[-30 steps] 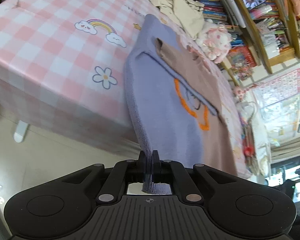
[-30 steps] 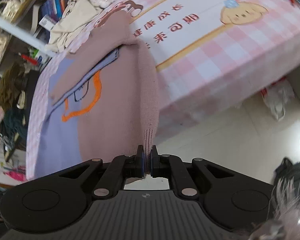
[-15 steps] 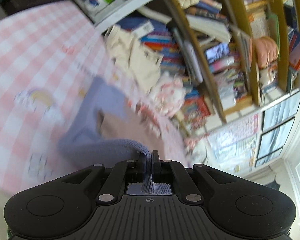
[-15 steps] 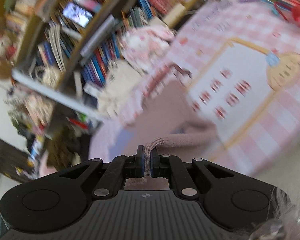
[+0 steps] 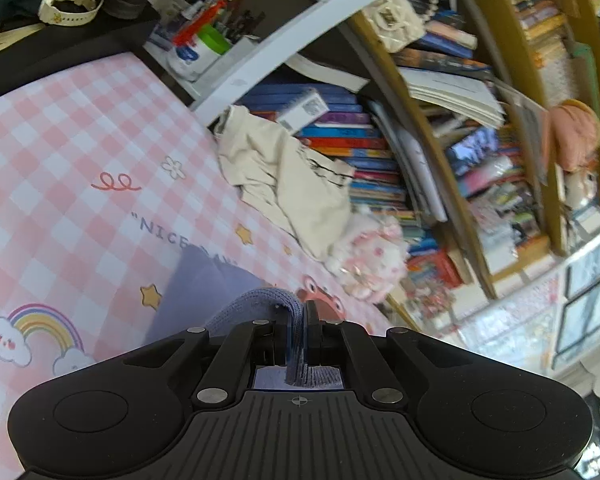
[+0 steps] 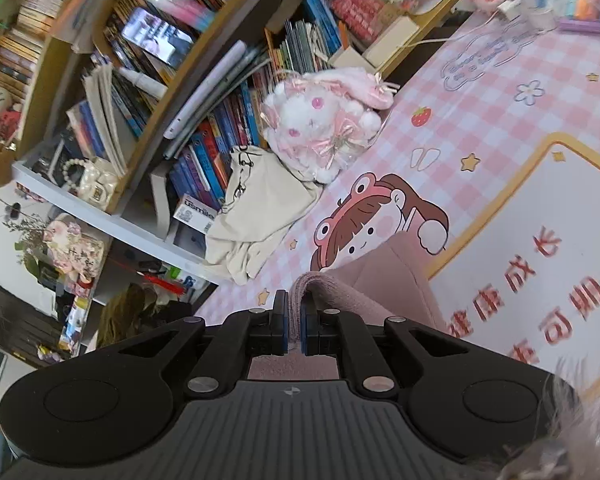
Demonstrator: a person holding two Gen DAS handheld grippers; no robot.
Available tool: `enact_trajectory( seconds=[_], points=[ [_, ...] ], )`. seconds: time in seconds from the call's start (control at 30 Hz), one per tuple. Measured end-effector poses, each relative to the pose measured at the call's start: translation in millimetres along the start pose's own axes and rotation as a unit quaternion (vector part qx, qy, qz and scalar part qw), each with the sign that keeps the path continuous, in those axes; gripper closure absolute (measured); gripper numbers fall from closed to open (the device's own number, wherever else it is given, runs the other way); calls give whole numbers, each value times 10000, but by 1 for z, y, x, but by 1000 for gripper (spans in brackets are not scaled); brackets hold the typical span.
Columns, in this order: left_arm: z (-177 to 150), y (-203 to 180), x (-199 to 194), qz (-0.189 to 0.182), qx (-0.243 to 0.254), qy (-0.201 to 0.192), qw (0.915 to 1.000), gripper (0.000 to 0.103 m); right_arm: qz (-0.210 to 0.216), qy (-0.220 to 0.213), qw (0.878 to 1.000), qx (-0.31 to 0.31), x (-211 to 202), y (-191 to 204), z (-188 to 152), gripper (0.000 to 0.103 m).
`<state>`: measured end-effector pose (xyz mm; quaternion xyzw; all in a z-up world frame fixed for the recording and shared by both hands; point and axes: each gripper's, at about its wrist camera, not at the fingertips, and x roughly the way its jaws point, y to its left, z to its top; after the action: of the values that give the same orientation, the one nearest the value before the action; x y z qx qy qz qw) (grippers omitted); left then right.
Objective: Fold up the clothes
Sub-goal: 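Lift the hem with both grippers and fold it toward the collar, then lower the hem onto the sweater and open both grippers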
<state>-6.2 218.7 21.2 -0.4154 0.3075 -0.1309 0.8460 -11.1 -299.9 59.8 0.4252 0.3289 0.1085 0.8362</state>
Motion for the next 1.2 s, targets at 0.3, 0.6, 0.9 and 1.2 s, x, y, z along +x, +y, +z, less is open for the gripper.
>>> enact_trajectory(
  seconds=[0.3, 0.6, 0.9, 1.2],
  points=[
    [6, -5, 48, 839, 139, -15, 9964, 99, -180, 569, 9981, -156, 64, -22, 30, 96],
    [6, -7, 71, 1474, 315, 49, 9886, 90, -246, 954, 9946, -337, 105, -34, 43, 91],
    [-2, -20, 59, 2222, 1540, -170, 9626, 57, -650, 828, 9798, -1702, 97, -28, 45, 66],
    [-15, -25, 94, 2772, 2800, 298, 9186, 58, -1130, 1019, 9375, -3129, 121, -16, 16, 65]
  ],
)
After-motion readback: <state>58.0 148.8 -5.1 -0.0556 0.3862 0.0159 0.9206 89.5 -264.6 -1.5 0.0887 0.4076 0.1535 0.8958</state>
